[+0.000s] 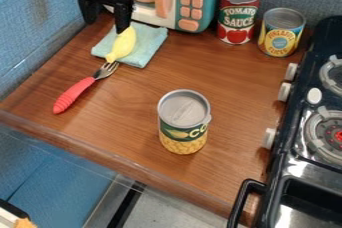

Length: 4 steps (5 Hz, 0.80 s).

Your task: Move red fork the right side of yellow can and push the yellow can to the left side with it

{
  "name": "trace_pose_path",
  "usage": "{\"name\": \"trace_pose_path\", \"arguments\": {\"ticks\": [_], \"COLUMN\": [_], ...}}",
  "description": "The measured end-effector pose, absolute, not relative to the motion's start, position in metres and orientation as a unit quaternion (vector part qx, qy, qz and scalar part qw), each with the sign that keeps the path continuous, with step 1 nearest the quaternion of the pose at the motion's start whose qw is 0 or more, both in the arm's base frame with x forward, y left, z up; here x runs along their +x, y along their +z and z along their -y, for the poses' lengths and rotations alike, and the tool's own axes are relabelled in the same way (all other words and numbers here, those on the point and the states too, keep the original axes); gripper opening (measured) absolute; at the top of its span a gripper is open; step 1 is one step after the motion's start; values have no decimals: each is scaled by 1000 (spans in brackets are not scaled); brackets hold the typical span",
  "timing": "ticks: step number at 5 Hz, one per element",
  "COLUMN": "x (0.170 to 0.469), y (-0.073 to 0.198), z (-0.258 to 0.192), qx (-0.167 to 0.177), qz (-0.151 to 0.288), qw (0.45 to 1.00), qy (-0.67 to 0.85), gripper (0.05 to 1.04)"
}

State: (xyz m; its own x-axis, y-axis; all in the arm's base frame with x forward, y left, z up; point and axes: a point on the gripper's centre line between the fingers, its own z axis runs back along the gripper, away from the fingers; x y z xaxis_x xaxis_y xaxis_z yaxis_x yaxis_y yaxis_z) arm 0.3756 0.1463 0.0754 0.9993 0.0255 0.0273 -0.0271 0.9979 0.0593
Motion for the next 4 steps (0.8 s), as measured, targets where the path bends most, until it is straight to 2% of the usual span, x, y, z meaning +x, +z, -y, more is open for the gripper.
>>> {"name": "trace_pose_path", "arguments": {"ticks": [1, 2, 3, 4], "x": [372, 350, 324, 300], "y": [58, 38, 47, 43], "z": [-145, -139, -148, -144], "qx": [21, 4, 7, 18], "qz": [-2, -9, 27, 29], "qw": [1000, 1000, 1000, 999], "qy": [13, 3, 0, 4], "gripper": [1000, 1000, 1000, 1000]}}
